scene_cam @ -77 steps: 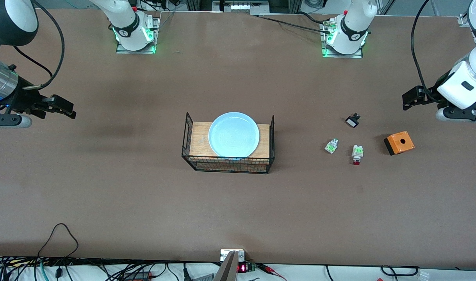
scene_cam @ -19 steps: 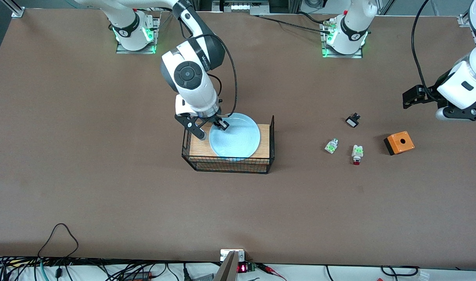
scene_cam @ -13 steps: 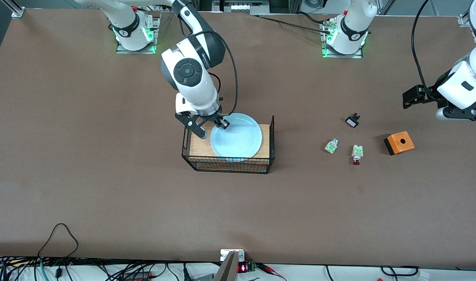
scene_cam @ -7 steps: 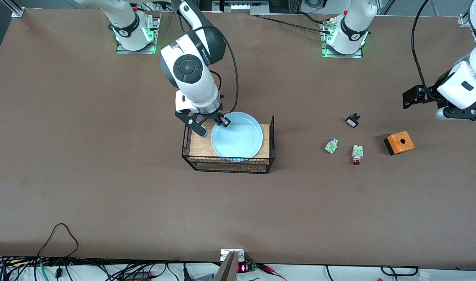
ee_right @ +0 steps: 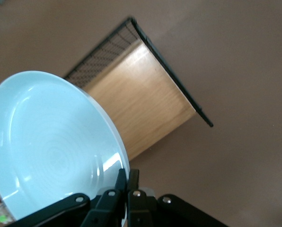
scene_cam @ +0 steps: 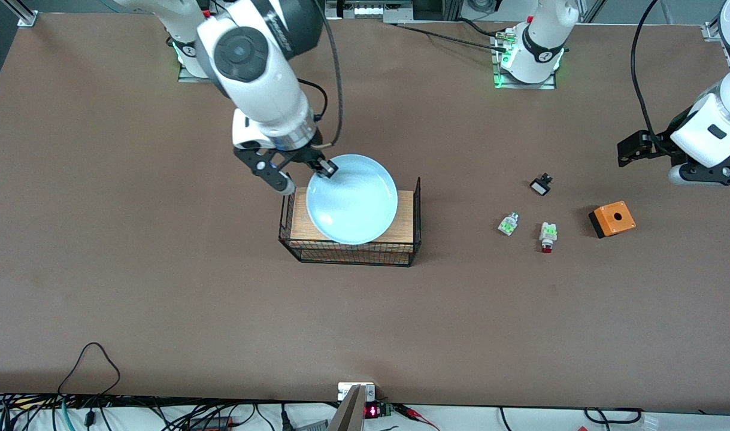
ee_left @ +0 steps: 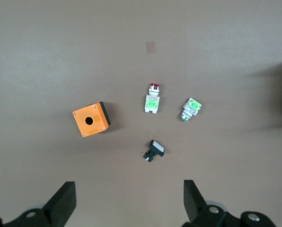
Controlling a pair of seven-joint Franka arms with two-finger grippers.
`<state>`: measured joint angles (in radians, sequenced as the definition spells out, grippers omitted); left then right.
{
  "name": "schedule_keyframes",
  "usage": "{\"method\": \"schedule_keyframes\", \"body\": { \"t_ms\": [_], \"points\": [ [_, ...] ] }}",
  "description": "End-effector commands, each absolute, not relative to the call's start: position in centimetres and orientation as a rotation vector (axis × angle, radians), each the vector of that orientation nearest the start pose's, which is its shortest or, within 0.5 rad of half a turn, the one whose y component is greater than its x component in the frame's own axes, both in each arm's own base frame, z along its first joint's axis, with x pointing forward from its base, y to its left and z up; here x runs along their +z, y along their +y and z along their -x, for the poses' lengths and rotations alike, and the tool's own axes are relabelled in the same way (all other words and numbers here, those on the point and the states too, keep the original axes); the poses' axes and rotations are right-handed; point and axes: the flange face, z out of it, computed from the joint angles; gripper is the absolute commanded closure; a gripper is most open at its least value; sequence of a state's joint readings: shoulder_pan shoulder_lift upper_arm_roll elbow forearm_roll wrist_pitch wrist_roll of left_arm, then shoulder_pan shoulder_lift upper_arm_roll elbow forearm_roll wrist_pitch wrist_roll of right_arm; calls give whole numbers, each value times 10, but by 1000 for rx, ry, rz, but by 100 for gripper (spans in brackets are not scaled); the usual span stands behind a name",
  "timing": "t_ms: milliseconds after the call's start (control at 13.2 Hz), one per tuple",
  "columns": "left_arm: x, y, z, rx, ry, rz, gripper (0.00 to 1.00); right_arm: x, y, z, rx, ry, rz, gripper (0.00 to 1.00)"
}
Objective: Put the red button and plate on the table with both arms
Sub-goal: 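Lift the blue plate out of the crate with the right gripper, then lower the blue plate onto the table beside the crate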
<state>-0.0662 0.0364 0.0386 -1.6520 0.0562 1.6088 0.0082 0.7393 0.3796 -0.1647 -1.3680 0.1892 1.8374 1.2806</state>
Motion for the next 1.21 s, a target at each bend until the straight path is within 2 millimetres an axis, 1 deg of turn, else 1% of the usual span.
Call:
{"method": "schedule_keyframes", "body": {
  "t_ms": [0,151,227,302,378,453,529,604,755,831,906,982,1058,1133],
  "points": [
    [576,-10,-567,126,53,3104,0,529,370,-575,58,1078,2769,100],
    [574,-11,-568,131,55,3103,0,539,331,-595,56,1002,2798,100],
    [574,-11,-568,131,53,3105,0,554,310,-599,61,928,2794,100],
    [575,-11,-567,128,53,3105,0,557,290,-604,70,860,2808,100],
    [575,-11,-567,128,50,3105,0,560,257,-610,88,826,2830,100],
    [575,-11,-567,128,50,3105,0,559,223,-616,121,757,2864,100],
    [575,-11,-567,128,50,3105,0,559,185,-620,147,692,2894,100],
    [576,-10,-567,126,48,3105,0,555,153,-622,174,645,2913,100],
    [579,-9,-568,119,41,3106,0,539,80,-621,208,561,2949,100],
    [579,-9,-568,119,41,3106,0,526,45,-620,232,479,2983,100],
    [579,-8,-568,116,41,3106,0,510,15,-618,265,394,2993,100],
    [579,-9,-568,116,43,3106,0,492,-11,-615,302,341,2995,100],
    [579,-9,-568,116,43,3106,0,469,-27,-609,349,305,3013,100],
    [579,-9,-568,116,43,3106,0,445,-35,-606,362,270,3042,100]
  ]
}}
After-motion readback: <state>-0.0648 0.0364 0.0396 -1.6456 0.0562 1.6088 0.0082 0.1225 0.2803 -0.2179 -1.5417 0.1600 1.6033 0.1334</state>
